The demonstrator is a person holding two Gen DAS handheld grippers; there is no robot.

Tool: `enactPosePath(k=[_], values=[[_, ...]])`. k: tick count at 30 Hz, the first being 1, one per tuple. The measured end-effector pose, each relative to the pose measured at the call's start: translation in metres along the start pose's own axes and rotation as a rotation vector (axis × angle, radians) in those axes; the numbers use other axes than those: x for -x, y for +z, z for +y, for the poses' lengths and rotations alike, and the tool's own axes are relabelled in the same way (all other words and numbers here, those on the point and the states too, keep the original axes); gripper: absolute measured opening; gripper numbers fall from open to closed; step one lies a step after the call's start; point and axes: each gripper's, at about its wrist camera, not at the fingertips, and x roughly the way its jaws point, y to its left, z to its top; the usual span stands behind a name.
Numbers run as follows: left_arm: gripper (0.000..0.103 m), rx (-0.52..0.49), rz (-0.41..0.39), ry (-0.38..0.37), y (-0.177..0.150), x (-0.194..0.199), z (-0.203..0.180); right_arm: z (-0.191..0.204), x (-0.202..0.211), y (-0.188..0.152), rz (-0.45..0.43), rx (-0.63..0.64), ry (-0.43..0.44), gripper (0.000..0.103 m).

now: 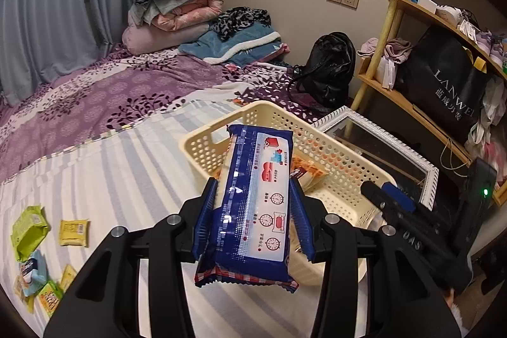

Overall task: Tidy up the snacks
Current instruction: 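Carry the tan packet into the basket and release it with the right gripper, then lower the wafer pack into the basket and open the left gripper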

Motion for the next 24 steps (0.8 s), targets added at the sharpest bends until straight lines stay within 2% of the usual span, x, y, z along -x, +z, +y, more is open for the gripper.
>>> enactPosePath(k=[7,8,9,10,11,13,24], values=[[0.047,-0.003,0.014,-0.036,0.015,-0.03,-0.018,-0.004,0.0,0.001,-0.003,0.0,-0.001,0.065],[0.056,-0.003,0.011,-0.049,0.017,-0.032,-0.019,-0.004,0.0,0.001,-0.002,-0.001,-0.001,0.065],[0.075,-0.003,0.007,-0.056,0.019,-0.034,-0.021,-0.004,0.0,0.001,-0.001,-0.001,0.0,0.065],[0.082,0.001,-0.005,-0.054,0.021,-0.035,-0.022,-0.004,0.0,0.001,-0.001,-0.001,0.0,0.065],[0.085,0.008,-0.021,-0.053,0.022,-0.034,-0.023,-0.004,0.0,0.001,0.0,0.001,0.001,0.065],[0.085,0.018,-0.022,-0.062,0.024,-0.033,-0.021,-0.004,0.0,0.001,0.002,0.003,0.004,0.065],[0.085,0.04,-0.036,-0.005,0.021,-0.016,-0.002,0.011,0.002,0.0,0.002,0.022,0.031,0.066]])
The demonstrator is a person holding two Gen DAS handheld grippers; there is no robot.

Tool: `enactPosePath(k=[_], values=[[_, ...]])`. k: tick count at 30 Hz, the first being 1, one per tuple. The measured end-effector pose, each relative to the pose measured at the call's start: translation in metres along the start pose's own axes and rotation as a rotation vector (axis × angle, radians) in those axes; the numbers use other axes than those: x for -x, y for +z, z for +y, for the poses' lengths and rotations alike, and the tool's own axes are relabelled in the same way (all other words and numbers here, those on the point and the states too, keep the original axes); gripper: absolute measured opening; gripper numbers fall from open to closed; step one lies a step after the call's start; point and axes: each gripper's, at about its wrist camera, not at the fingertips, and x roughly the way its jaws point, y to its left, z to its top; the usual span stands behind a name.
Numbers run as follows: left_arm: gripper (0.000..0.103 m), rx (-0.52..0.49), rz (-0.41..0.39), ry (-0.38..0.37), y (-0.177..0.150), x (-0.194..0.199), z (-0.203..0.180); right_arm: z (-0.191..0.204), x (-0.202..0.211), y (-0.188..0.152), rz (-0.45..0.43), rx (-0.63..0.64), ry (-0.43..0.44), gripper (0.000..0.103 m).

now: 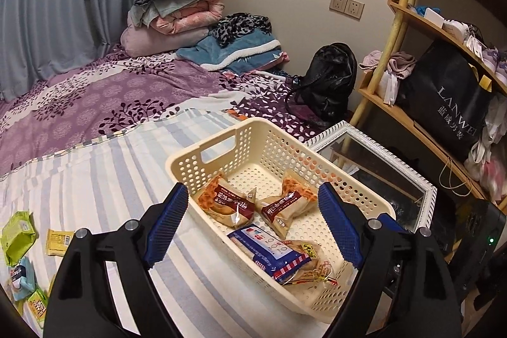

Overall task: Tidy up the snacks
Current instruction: 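Lower the wafer pack into the basket and open the left gripper, then move both tools back toward the remaining snacks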

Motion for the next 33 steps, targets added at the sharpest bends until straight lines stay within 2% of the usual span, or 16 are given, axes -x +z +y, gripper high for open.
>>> enactPosePath(k=[5,12,20,23,26,28,33], values=[[0.093,0.01,-0.01,0.018,-0.003,0.01,0.007,0.009,0.006,0.0,-0.011,0.014,0.015,0.067],[0.093,0.037,-0.019,0.054,-0.011,0.026,0.026,0.03,0.011,-0.002,-0.01,0.05,0.051,0.07],[0.094,0.117,-0.022,0.094,-0.026,0.046,0.062,0.069,0.014,-0.014,0.017,0.126,0.118,0.071],[0.094,0.143,-0.022,0.116,-0.032,0.054,0.077,0.084,0.015,-0.018,0.028,0.151,0.141,0.074],[0.094,0.168,-0.024,0.143,-0.039,0.062,0.093,0.101,0.015,-0.025,0.041,0.184,0.164,0.075],[0.099,0.186,-0.027,0.167,-0.045,0.069,0.105,0.111,0.015,-0.028,0.054,0.201,0.179,0.076],[0.099,0.234,-0.019,0.219,-0.059,0.083,0.135,0.137,0.013,-0.042,0.093,0.257,0.22,0.077]])
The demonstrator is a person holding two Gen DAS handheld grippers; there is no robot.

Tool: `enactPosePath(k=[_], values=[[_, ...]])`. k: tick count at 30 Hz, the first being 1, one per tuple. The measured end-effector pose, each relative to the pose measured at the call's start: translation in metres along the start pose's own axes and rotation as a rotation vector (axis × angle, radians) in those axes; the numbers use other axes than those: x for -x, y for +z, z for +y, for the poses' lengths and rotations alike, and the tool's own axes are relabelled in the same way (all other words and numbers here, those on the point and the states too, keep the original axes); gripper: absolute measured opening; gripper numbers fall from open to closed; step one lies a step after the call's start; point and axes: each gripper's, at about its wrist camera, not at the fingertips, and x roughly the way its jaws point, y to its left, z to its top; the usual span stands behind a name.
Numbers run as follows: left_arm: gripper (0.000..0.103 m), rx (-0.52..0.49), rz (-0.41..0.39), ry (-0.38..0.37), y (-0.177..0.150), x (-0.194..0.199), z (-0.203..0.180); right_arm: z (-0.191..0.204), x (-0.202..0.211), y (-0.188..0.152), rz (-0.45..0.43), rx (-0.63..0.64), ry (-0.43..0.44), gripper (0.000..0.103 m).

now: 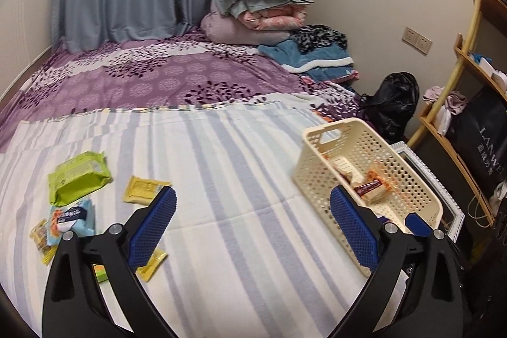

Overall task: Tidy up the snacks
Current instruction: 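Move both tools back toward the remaining snacks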

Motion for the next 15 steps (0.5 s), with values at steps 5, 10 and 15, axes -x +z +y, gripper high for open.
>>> enactPosePath(k=[5,10,15], values=[[0.099,0.056,0.006,0.053,-0.008,0.006,0.04,0.027,-0.009,-0.009,0.039,0.047,0.042,0.08],[0.099,0.117,0.015,0.108,-0.017,0.013,0.08,0.049,-0.018,-0.017,0.082,0.076,0.077,0.08],[0.099,0.174,0.031,0.168,-0.03,0.017,0.119,0.066,-0.025,-0.025,0.119,0.112,0.1,0.08]])
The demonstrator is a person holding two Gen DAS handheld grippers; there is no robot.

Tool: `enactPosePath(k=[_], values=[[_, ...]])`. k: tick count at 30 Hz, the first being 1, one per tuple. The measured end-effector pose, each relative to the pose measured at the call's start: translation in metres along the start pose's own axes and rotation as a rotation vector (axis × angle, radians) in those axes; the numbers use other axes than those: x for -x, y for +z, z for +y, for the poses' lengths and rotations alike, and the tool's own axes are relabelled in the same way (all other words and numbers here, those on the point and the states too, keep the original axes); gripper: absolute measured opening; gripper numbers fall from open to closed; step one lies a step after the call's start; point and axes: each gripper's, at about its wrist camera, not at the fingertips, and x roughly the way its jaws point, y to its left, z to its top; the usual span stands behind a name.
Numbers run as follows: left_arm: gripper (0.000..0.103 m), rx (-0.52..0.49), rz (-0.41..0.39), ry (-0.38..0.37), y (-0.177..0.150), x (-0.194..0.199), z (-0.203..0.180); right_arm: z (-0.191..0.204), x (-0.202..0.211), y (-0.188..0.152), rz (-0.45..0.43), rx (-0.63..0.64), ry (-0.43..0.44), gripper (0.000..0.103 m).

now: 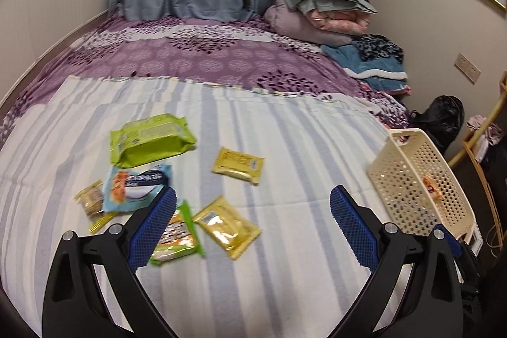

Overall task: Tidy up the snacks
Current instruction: 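Move both tools back toward the remaining snacks, then grasp the green Moka cracker pack with the left gripper and lift it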

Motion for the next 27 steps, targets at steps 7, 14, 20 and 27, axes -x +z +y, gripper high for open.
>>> enactPosePath(k=[7,14,20,27], values=[[0.099,0.065,0.044,0.07,-0.011,-0.014,0.041,0.019,-0.012,-0.007,0.04,0.029,0.026,0.08],[0.099,0.09,0.126,0.116,-0.034,-0.045,0.06,0.029,-0.019,-0.011,0.074,0.05,0.038,0.08],[0.099,0.116,0.188,0.155,-0.052,-0.071,0.075,0.029,-0.025,-0.014,0.103,0.05,0.041,0.08],[0.099,0.131,0.215,0.184,-0.059,-0.088,0.085,0.032,-0.033,-0.018,0.128,0.059,0.043,0.08]])
